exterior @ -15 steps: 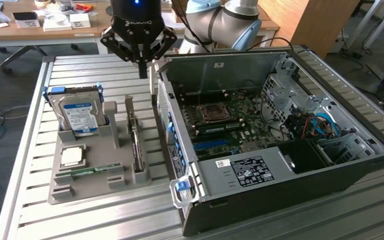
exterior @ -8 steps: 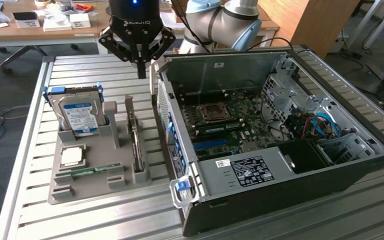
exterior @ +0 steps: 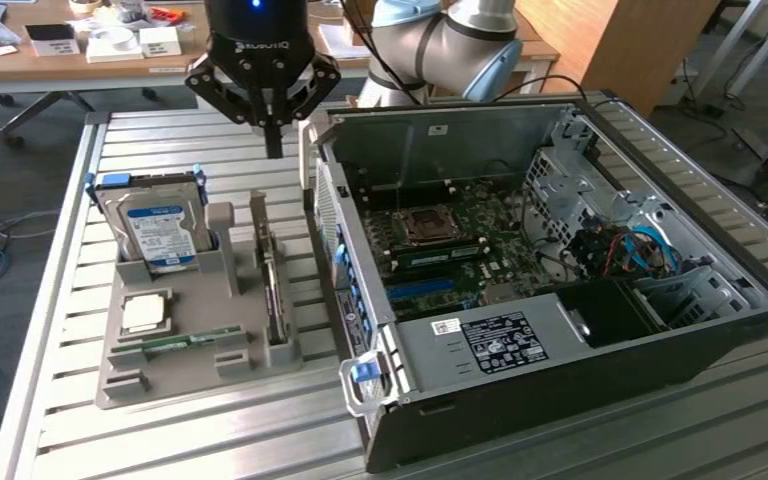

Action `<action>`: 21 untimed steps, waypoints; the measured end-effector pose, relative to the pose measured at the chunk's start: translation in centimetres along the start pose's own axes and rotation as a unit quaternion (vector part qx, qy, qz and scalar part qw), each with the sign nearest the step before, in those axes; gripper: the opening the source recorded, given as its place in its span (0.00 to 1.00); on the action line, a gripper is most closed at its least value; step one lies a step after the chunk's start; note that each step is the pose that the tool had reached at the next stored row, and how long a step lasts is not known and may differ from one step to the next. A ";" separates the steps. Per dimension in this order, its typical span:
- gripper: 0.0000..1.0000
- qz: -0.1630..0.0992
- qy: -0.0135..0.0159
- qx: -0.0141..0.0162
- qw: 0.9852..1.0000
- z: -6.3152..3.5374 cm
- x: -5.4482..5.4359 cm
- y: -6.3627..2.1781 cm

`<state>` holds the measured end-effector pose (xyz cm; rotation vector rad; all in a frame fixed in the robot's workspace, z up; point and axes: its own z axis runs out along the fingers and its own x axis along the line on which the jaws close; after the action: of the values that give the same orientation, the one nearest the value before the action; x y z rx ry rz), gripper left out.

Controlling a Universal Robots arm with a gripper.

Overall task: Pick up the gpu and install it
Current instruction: 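Reach for the gpu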

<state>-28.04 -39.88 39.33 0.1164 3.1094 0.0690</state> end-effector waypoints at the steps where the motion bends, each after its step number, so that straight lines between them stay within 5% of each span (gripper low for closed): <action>1: 0.11 0.000 0.000 0.000 1.000 0.00 0.1 -0.01; 21: 0.11 0.000 0.000 0.000 1.000 -0.03 1.1 -0.08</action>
<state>-29.12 -39.88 39.32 0.1163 3.1093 0.0690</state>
